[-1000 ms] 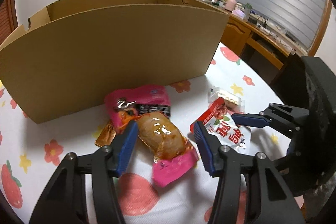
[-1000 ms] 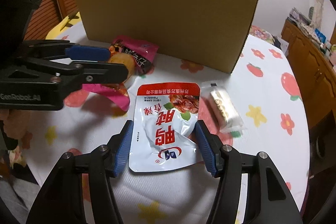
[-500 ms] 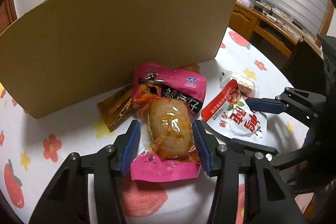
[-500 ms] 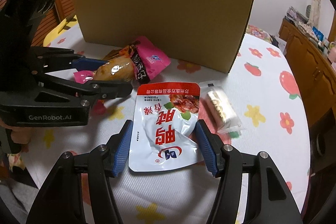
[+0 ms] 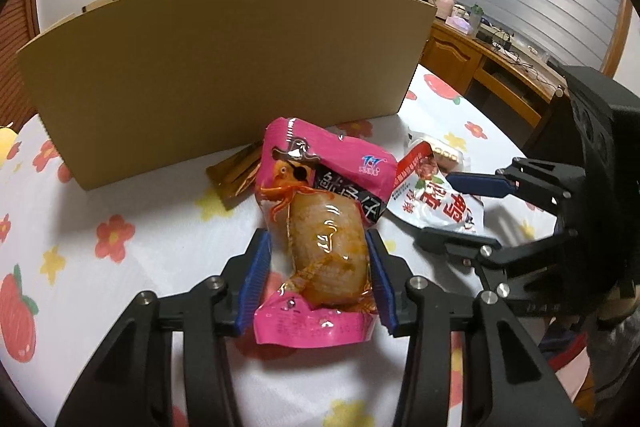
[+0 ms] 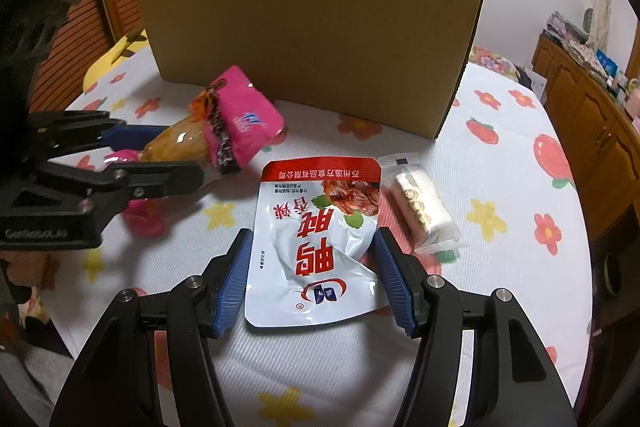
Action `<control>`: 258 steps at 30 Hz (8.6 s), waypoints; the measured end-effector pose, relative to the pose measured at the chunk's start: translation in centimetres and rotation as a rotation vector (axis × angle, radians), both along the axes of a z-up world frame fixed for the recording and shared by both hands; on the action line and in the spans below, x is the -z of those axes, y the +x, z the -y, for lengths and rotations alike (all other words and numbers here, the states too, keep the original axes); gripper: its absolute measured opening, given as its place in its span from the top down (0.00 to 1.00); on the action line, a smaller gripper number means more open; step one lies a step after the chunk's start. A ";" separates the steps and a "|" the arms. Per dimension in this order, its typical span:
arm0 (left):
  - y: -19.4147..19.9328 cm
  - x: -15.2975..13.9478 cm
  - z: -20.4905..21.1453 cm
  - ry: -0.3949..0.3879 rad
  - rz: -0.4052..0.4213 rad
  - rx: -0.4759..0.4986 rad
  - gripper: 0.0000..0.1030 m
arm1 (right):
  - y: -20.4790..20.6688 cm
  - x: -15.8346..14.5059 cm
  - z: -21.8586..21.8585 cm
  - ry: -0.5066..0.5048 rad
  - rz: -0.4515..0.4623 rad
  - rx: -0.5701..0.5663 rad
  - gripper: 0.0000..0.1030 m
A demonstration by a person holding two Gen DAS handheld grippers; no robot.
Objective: Organize snacks
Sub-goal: 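Grasp the pink braised-egg packet with the left gripper while the right grasps the red-label duck packet, then lift both held packets and carry them over the cardboard box, then open both grippers to release the egg packet and duck packet into the box, then move both grippers to the brown foil packet and clear bar on the table, then grasp the brown foil packet with the left gripper while the right grasps the clear bar, then lift both held snacks and carry them over the cardboard box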
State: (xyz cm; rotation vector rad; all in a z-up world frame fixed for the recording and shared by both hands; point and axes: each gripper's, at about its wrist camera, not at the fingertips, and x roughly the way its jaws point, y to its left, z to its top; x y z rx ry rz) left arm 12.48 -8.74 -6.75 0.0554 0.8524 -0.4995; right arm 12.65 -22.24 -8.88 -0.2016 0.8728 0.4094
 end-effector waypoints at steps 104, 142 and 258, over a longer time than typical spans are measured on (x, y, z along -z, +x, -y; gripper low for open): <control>14.6 -12.6 -5.6 -0.027 0.173 -0.157 0.55 | 11.7 -14.3 -3.1 0.030 0.287 0.019 0.43; 12.0 -10.3 -4.3 0.007 0.213 -0.127 0.26 | 14.9 -9.1 -3.3 0.078 0.131 0.051 0.32; 0.8 -1.7 0.3 0.075 0.110 0.058 0.78 | 0.3 0.3 5.9 0.104 0.005 0.050 0.81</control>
